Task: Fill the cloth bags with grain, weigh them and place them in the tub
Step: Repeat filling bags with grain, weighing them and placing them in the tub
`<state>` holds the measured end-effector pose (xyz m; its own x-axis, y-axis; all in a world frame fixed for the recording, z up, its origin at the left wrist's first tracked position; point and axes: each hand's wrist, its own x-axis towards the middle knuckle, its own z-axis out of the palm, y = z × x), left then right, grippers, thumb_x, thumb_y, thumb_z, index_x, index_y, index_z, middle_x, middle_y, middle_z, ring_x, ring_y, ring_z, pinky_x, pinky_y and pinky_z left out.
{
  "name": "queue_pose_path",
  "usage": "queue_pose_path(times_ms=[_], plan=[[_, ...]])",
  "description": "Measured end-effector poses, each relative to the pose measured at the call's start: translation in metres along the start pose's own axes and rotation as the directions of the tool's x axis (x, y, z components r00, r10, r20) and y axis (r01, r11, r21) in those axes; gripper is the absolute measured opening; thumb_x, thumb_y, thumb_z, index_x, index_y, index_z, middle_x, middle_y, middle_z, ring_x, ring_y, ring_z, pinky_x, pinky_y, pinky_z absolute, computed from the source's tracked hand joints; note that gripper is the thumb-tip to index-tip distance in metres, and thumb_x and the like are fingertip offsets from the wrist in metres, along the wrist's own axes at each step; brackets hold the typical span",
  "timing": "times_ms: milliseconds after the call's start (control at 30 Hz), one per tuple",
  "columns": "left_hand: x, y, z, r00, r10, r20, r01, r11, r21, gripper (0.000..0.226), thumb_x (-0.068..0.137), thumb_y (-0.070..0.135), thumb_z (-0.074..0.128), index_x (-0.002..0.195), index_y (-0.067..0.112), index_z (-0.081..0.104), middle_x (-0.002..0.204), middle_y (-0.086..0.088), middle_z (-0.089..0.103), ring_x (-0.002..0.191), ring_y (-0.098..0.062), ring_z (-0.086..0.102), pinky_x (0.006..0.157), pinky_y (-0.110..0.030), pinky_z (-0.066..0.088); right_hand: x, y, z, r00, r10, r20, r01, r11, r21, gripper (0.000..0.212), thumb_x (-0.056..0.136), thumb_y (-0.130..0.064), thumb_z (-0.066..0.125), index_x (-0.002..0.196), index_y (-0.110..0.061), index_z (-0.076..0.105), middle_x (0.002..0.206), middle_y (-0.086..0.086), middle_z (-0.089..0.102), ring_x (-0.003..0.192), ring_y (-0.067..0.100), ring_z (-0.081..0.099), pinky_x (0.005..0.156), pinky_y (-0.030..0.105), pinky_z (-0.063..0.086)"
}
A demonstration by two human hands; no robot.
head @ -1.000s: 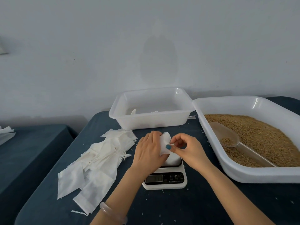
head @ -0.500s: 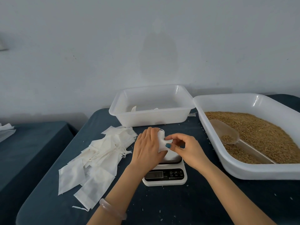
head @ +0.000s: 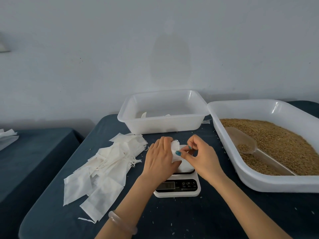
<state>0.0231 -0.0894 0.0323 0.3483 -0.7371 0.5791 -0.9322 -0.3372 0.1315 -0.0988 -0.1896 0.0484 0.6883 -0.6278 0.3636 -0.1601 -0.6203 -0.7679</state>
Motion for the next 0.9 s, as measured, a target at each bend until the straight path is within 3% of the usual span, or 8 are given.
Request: queue_pose_path(times_ms=[133, 233, 367, 500, 633, 767, 900], plan=[[0.0015, 0.0012, -0.0020, 0.999, 0.025, -0.020, -0.025, 1.000, 0.005, 0.049, 0.073, 0.032, 0.077, 0.109, 0.005, 0.058, 0.095, -0.006, 0.061, 0.080, -0.023, 0.061, 0.068, -0.033, 0.051, 0.0019, 0.0016, 0.0019, 0.998, 0.053, 0.043, -0.050, 0.997, -0.060, 0.030, 0.089, -0.048, 0.063, 0.090, -0.027, 0.041, 0.078, -0.016, 0.055, 0.073, 0.003, 0.057, 0.058, 0.017, 0.039], [0.0007, 0.0009, -0.0022, 1.000, 0.025, -0.001, -0.025, 0.999, 0.021, 0.049, 0.071, 0.033, 0.077, 0.108, 0.007, 0.058, 0.095, -0.005, 0.061, 0.080, -0.023, 0.060, 0.069, -0.032, 0.047, 0.0024, 0.0024, 0.0016, 0.999, 0.044, 0.017, -0.043, 0.997, -0.071, 0.029, 0.087, -0.034, 0.070, 0.088, -0.029, 0.041, 0.079, -0.015, 0.059, 0.087, 0.004, 0.064, 0.068, 0.025, 0.051], [-0.0004, 0.0012, -0.0020, 0.999, 0.008, 0.038, -0.009, 1.000, 0.018, 0.052, 0.069, 0.031, 0.077, 0.111, 0.008, 0.056, 0.099, -0.005, 0.060, 0.085, -0.023, 0.060, 0.073, -0.031, 0.044, -0.0005, -0.0011, 0.0004, 0.998, -0.031, -0.061, 0.020, 0.985, -0.174, 0.035, 0.083, -0.036, 0.074, 0.079, -0.034, 0.040, 0.076, -0.011, 0.061, 0.076, 0.007, 0.063, 0.065, 0.025, 0.051], [0.0005, 0.0053, -0.0023, 0.999, 0.011, 0.042, -0.010, 1.000, -0.016, 0.055, 0.068, 0.030, 0.077, 0.112, 0.007, 0.055, 0.101, -0.005, 0.060, 0.085, -0.023, 0.060, 0.074, -0.029, 0.042, -0.0035, -0.0044, -0.0005, 0.984, -0.158, -0.084, 0.128, 0.949, -0.288, 0.021, 0.083, -0.042, 0.071, 0.085, -0.038, 0.051, 0.076, -0.014, 0.058, 0.068, 0.003, 0.053, 0.057, 0.014, 0.037], [0.0031, 0.0079, -0.0042, 0.999, 0.012, 0.033, -0.010, 0.998, -0.055, 0.047, 0.073, 0.030, 0.072, 0.110, 0.008, 0.053, 0.100, -0.004, 0.059, 0.084, -0.022, 0.058, 0.073, -0.030, 0.044, -0.0037, -0.0037, -0.0031, 0.983, -0.164, -0.076, 0.132, 0.937, -0.323, 0.019, 0.085, -0.045, 0.068, 0.103, -0.040, 0.065, 0.077, -0.017, 0.059, 0.072, 0.003, 0.051, 0.058, 0.012, 0.034], [0.0039, 0.0083, -0.0046, 0.999, 0.016, 0.037, -0.014, 0.998, -0.060, 0.043, 0.077, 0.032, 0.070, 0.108, 0.008, 0.052, 0.099, -0.004, 0.058, 0.083, -0.021, 0.057, 0.073, -0.031, 0.044, -0.0028, -0.0023, -0.0038, 0.992, -0.121, -0.038, 0.107, 0.963, -0.249, 0.018, 0.084, -0.045, 0.068, 0.098, -0.035, 0.072, 0.078, -0.020, 0.059, 0.077, 0.002, 0.051, 0.062, 0.016, 0.038], [0.0045, 0.0092, -0.0047, 0.999, -0.007, 0.033, 0.010, 0.997, -0.073, 0.040, 0.082, 0.036, 0.064, 0.109, 0.010, 0.051, 0.098, -0.001, 0.058, 0.085, -0.019, 0.057, 0.075, -0.031, 0.047, -0.0007, -0.0026, -0.0032, 0.998, -0.055, 0.033, 0.058, 0.993, -0.107, 0.023, 0.079, -0.050, 0.072, 0.091, -0.032, 0.066, 0.085, -0.014, 0.053, 0.082, 0.006, 0.051, 0.067, 0.018, 0.041]])
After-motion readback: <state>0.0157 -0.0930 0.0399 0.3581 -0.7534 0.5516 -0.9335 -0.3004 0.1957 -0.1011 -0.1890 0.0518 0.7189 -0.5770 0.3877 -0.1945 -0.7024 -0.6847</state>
